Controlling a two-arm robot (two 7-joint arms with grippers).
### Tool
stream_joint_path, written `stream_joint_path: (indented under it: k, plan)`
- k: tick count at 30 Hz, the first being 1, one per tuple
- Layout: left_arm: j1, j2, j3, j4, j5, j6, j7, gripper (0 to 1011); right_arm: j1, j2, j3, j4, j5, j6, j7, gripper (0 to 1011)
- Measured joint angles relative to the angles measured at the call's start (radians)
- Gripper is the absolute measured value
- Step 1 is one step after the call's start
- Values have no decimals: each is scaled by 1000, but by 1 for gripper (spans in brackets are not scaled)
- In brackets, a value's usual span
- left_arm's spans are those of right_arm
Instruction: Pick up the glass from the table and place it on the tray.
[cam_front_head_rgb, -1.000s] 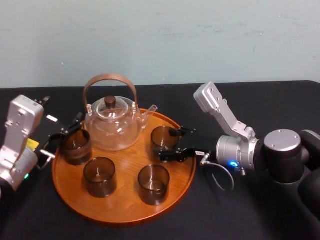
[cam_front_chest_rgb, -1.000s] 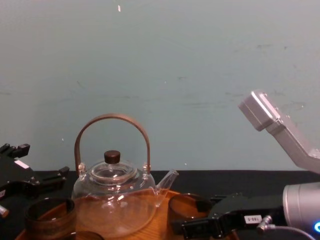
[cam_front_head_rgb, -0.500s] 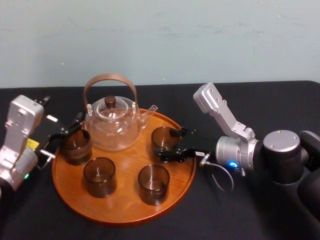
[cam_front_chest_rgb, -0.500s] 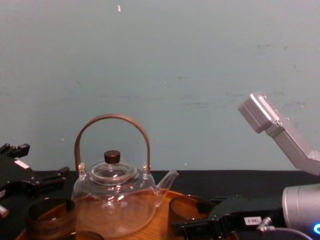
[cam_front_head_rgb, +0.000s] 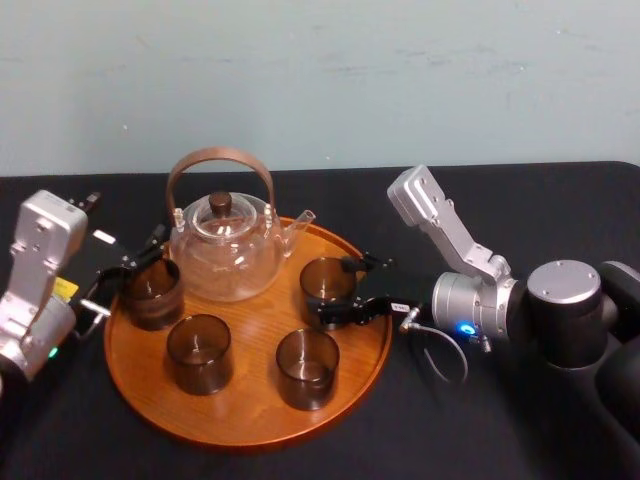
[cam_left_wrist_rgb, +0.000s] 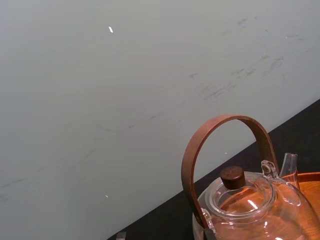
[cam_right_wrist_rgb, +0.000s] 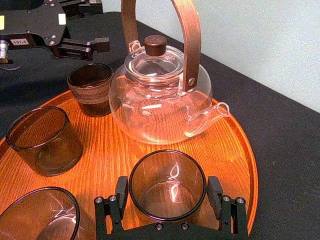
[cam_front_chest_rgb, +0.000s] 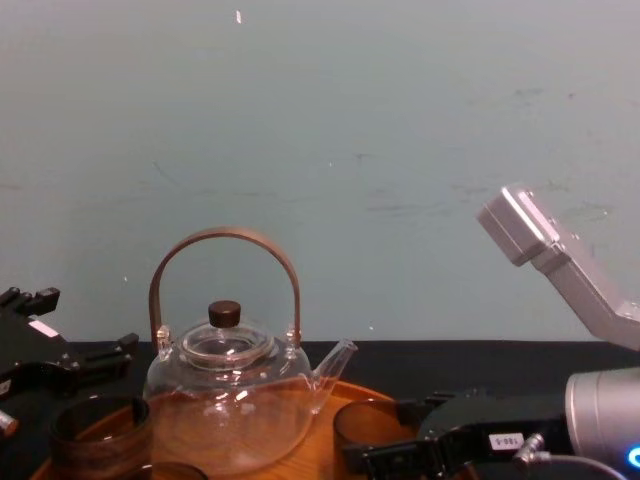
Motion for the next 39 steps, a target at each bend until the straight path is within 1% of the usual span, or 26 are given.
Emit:
stream_joint_path:
  k: [17,19,23,30,33,34,39]
  plan:
    - [0,0,0,0,0,0,0,1002,0,0,0,-1,1,0,1,1002]
    - [0,0,0,0,0,0,0,1002,-2,5,1,-5,5,0,10,1002]
    - [0,0,0,0,0,0,0,1001,-13,19,9,-22,16,-1,20,1002]
    - [0,0,0,0,0,0,0,1001,-40,53,29,-61,30,4,14,1002]
    - [0,0,0,0,0,0,0,1001,-55,78,37,-87,35,7,14,1002]
    - [0,0,0,0,0,0,0,1002,-55,78,37,-87,35,7,14,1002]
    - [0,0,0,0,0,0,0,1002,-85,122,50,-139,45,8,18,1002]
